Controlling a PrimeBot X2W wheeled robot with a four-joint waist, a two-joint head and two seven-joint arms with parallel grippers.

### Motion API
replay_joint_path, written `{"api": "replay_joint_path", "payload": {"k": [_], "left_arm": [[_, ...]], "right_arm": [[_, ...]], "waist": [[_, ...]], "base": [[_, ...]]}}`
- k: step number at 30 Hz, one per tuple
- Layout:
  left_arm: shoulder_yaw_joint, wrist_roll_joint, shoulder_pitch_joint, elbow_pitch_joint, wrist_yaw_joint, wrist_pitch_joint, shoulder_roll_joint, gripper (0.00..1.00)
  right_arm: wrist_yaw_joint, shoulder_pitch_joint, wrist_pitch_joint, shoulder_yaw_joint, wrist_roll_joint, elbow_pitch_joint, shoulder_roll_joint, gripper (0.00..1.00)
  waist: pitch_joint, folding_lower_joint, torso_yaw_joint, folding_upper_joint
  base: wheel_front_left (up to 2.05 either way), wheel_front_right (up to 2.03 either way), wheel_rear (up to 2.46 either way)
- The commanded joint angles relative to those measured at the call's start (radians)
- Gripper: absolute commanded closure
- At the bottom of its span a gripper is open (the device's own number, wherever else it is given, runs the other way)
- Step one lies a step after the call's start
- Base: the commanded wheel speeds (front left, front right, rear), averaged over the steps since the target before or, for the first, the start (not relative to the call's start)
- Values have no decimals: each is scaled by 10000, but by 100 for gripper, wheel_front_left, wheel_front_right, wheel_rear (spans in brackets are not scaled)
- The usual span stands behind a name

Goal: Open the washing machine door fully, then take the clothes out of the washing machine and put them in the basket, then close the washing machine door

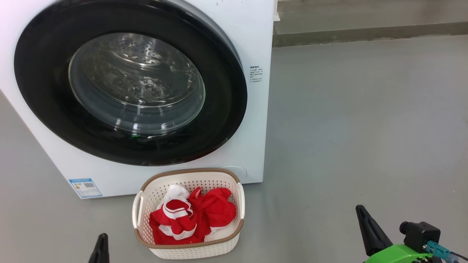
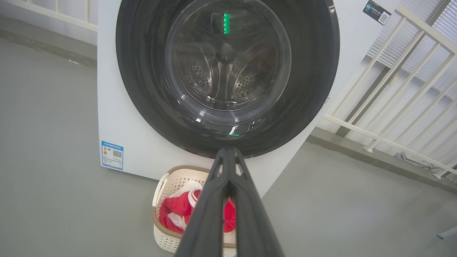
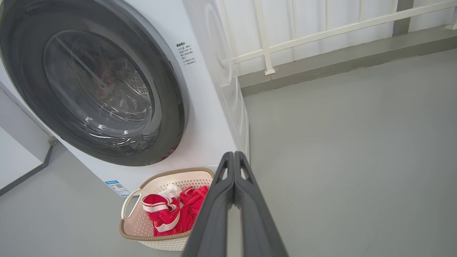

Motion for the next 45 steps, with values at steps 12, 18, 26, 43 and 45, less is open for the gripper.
{"api": "replay_joint_path", "payload": {"k": [12, 18, 26, 43, 45], "left_arm": [[70, -1433, -580, -89, -18, 349, 114, 100], [69, -2078, -694, -34, -22, 521, 120, 100], [68, -2934, -845, 39, -26, 751, 127, 100], [66, -4756, -1168, 195, -36, 1241, 143, 100], [66, -4970, -1206, 213, -37, 1298, 145, 100]], "right_arm": [[-3, -505, 372, -174, 1467, -423, -91, 100], [-3, -554, 549, -251, 2124, -483, -93, 100], [-4, -619, 784, -353, 2997, -563, -96, 100], [-6, -758, 1285, -571, 4855, -733, -104, 100], [-6, -775, 1344, -597, 5074, -753, -104, 100]], "waist": [[84, -2, 30, 0], [126, -2, 45, 0], [182, -2, 64, 0], [300, -2, 106, 0], [314, -2, 111, 0]], "base": [[0, 0, 0], [0, 0, 0], [0, 0, 0], [0, 0, 0], [0, 0, 0]]}}
